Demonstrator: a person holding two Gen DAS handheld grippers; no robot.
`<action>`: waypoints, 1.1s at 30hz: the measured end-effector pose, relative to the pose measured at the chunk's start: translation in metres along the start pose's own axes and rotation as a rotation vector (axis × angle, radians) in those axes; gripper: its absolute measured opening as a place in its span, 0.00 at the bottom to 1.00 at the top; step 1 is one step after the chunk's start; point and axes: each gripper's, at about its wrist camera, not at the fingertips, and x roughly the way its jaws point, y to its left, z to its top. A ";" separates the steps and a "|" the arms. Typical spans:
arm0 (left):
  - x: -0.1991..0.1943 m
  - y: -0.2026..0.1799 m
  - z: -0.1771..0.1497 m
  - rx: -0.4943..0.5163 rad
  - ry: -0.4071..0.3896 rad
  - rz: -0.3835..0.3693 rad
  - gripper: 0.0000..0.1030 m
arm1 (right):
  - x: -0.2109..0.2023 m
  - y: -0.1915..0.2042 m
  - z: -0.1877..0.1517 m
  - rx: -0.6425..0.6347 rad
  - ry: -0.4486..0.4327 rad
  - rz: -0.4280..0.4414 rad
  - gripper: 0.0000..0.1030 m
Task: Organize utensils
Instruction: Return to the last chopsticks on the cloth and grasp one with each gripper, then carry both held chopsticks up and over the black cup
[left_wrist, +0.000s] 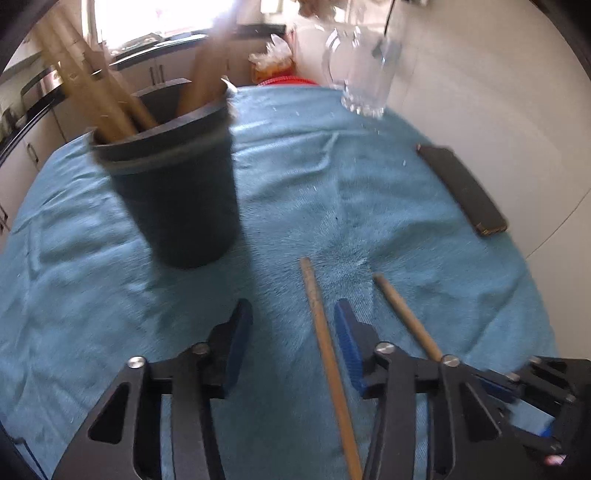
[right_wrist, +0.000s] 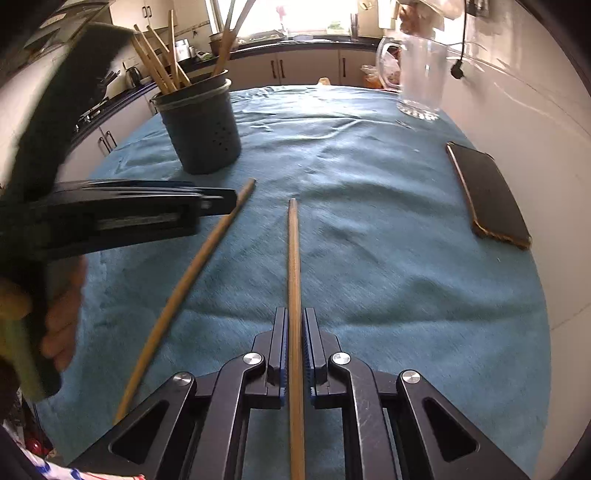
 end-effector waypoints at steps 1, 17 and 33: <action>0.004 -0.002 0.002 0.010 0.003 0.012 0.24 | 0.000 -0.003 0.000 0.007 0.001 0.002 0.08; -0.015 0.026 -0.020 -0.011 0.055 -0.021 0.07 | 0.036 -0.007 0.058 0.018 0.073 0.027 0.18; -0.047 0.049 -0.019 -0.103 -0.051 -0.047 0.07 | 0.012 -0.008 0.083 0.053 -0.043 0.023 0.07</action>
